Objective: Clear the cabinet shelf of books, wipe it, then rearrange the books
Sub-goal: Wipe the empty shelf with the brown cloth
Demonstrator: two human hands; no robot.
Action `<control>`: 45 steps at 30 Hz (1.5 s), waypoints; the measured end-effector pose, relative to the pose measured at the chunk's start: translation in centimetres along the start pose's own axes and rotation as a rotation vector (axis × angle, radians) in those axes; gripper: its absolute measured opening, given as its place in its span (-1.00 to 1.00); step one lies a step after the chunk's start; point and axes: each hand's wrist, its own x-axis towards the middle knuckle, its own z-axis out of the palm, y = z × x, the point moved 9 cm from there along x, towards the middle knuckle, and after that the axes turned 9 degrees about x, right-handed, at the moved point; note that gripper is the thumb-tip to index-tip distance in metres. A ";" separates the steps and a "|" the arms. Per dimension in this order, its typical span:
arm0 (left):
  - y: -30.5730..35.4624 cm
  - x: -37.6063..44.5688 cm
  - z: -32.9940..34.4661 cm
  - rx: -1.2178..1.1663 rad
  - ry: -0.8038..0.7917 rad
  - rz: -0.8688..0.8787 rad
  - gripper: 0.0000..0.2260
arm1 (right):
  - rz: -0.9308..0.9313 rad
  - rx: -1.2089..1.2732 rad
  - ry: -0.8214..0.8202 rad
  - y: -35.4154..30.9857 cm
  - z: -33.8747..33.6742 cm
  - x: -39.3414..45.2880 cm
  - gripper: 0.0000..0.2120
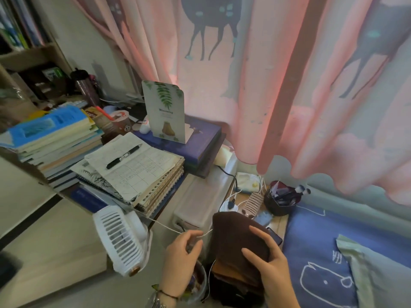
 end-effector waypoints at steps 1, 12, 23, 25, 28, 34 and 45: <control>0.0 -0.2 -0.7 -0.013 0.006 0.014 -0.81 | 0.001 -0.002 -0.010 0.2 0.7 -0.4 -0.57; -1.6 -5.9 -9.8 -0.080 -0.047 0.213 -0.83 | -0.079 0.010 0.080 3.3 9.4 -8.0 -0.54; -17.5 -12.7 -30.7 -0.120 0.164 0.030 -0.78 | 0.010 0.070 -0.132 10.0 29.4 -18.4 -0.51; -20.5 -13.6 -33.9 -0.136 0.231 -0.032 -0.77 | 0.030 0.046 -0.206 11.2 33.4 -18.9 -0.52; -23.7 -14.1 -38.2 -0.147 0.328 -0.096 -0.79 | 0.043 0.006 -0.292 12.9 38.5 -19.1 -0.52; -27.0 -12.4 -43.5 -0.152 0.392 -0.182 -0.86 | 0.049 -0.070 -0.381 14.9 46.1 -17.5 -0.49; -27.7 -0.3 -49.8 -0.098 0.410 -0.135 -0.86 | 0.009 -0.079 -0.405 15.6 56.6 -7.3 -0.46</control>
